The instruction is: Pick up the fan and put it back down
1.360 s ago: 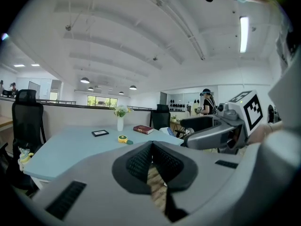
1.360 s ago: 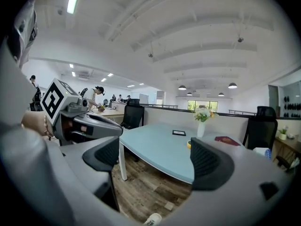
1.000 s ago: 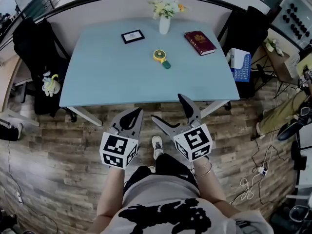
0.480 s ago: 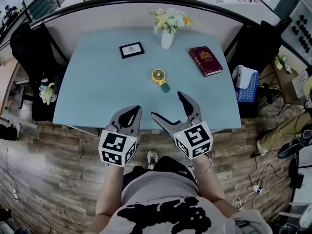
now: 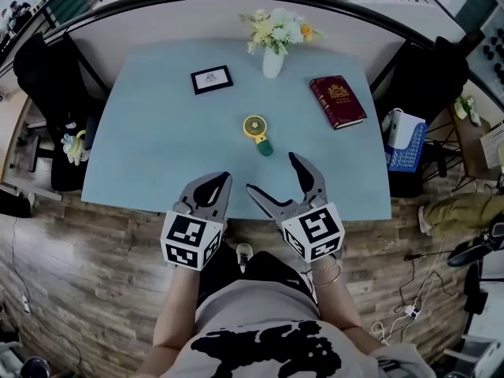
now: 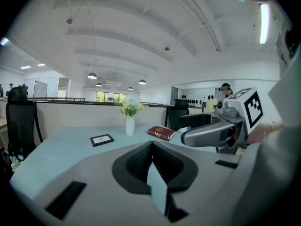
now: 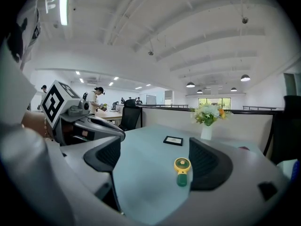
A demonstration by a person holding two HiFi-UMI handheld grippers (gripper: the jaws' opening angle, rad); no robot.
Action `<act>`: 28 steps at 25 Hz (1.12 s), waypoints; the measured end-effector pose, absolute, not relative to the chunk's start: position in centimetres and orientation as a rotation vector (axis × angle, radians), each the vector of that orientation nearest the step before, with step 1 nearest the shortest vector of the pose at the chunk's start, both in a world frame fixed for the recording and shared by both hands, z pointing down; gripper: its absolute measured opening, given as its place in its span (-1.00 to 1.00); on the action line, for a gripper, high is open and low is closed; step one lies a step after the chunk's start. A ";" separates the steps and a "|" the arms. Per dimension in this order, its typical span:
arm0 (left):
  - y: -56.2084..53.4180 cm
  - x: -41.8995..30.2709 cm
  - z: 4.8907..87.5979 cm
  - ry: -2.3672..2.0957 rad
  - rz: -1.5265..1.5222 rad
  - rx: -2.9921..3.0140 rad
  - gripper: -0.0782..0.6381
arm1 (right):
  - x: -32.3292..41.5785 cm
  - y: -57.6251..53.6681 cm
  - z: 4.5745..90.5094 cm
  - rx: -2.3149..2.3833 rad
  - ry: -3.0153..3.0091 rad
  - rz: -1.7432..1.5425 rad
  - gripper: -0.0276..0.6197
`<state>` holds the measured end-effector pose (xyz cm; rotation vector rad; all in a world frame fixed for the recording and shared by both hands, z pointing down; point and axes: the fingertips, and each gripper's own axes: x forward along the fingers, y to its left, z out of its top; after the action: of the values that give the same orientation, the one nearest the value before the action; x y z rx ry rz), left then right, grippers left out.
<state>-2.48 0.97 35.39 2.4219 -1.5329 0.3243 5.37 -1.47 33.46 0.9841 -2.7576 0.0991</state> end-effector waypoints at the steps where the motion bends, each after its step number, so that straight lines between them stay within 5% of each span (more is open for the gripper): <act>1: 0.8 -2.6 35.5 -1.536 0.329 2.415 -0.75 | 5.5 -1.7 33.6 0.985 -2.756 0.108 0.45; 28: -10.7 -4.5 34.9 -1.378 0.267 2.486 -0.75 | 3.9 -11.1 34.2 1.117 -2.653 0.138 0.41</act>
<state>-4.46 -10.74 34.91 2.4857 -1.3775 0.2669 3.93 -11.07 34.20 1.1173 -2.6534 0.1376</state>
